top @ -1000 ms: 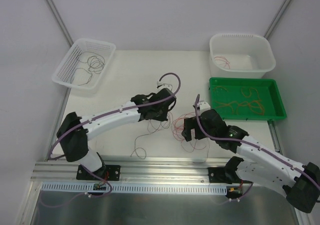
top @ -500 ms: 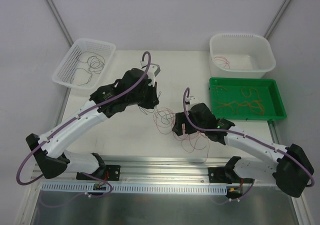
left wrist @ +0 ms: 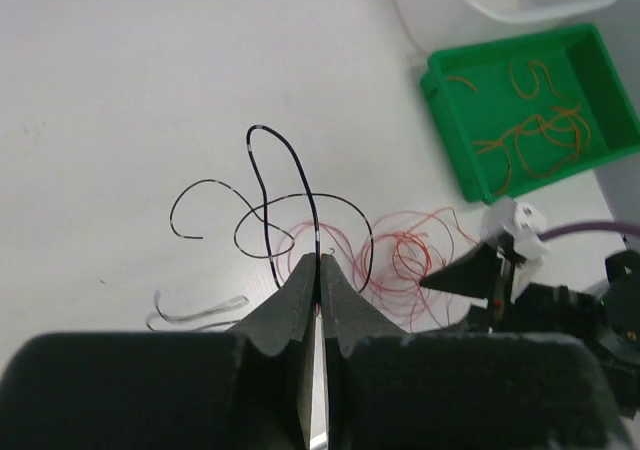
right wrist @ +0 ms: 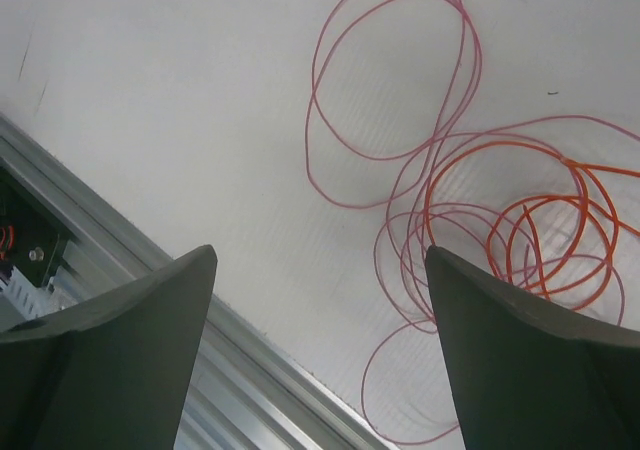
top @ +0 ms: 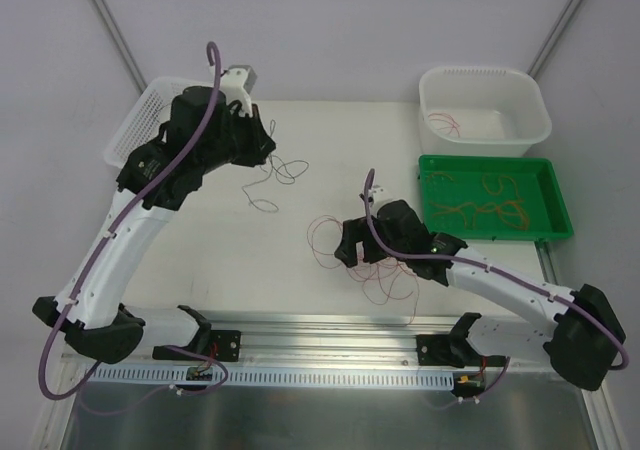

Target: Untangle the cables

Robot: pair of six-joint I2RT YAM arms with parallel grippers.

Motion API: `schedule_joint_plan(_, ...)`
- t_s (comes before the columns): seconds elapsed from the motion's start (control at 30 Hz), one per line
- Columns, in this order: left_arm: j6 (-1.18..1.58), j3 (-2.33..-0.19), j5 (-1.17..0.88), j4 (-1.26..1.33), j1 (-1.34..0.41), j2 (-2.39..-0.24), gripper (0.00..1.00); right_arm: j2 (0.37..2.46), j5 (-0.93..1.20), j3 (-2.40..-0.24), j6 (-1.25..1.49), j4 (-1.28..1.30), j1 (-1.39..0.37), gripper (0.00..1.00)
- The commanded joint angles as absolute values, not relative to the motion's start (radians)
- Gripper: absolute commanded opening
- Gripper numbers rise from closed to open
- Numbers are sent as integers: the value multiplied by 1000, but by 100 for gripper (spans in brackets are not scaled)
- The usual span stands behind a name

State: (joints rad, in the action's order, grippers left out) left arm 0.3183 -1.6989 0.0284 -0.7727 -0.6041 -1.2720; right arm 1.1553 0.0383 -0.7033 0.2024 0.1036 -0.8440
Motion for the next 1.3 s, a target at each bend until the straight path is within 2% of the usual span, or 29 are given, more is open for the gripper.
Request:
schedule_joint_plan(0.0, 258, -1814, 59, -781, -540, -1275, 0, 1062, 11, -718, 154, 199, -871, 91)
schedule_joint_plan(0.33, 166, -2069, 241, -727, -201, -1547, 0, 778, -83, -696, 103, 471, -885, 94)
schedule_joint_plan(0.47, 187, -2189, 236, -677, -81, -1687, 0, 663, -110, -703, 95, 560, -885, 95)
schedule_joint_plan(0.63, 184, -2316, 275, -621, -6, -1902, 0, 618, -153, -718, 77, 618, -885, 99)
schedule_joint_plan(0.77, 224, -2349, 230, -583, 102, -2028, 0, 627, -176, -727, 60, 660, -884, 99)
schedule_joint_plan(0.8, 225, -2349, 212, -574, 112, -2049, 7, 632, -187, -726, 58, 661, -885, 100)
schedule_joint_plan(0.83, 227, -2352, 201, -557, 120, -2089, 28, 641, -195, -723, 58, 663, -885, 100)
schedule_joint_plan(0.87, 224, -2353, 180, -554, 124, -2108, 43, 649, -199, -721, 58, 661, -884, 99)
schedule_joint_plan(0.93, 224, -2358, 124, -552, 132, -2131, 65, 673, -207, -716, 58, 652, -884, 100)
schedule_joint_plan(0.97, 236, -2347, 109, -552, 129, -2125, 81, 681, -212, -713, 58, 641, -885, 100)
schedule_joint_plan(1.07, 293, -2249, 32, -549, 126, -2050, 97, 715, -225, -713, 66, 615, -881, 100)
schedule_joint_plan(1.27, 293, -1967, -87, -549, 19, -1821, 99, 827, -186, -716, 101, 592, -807, 100)
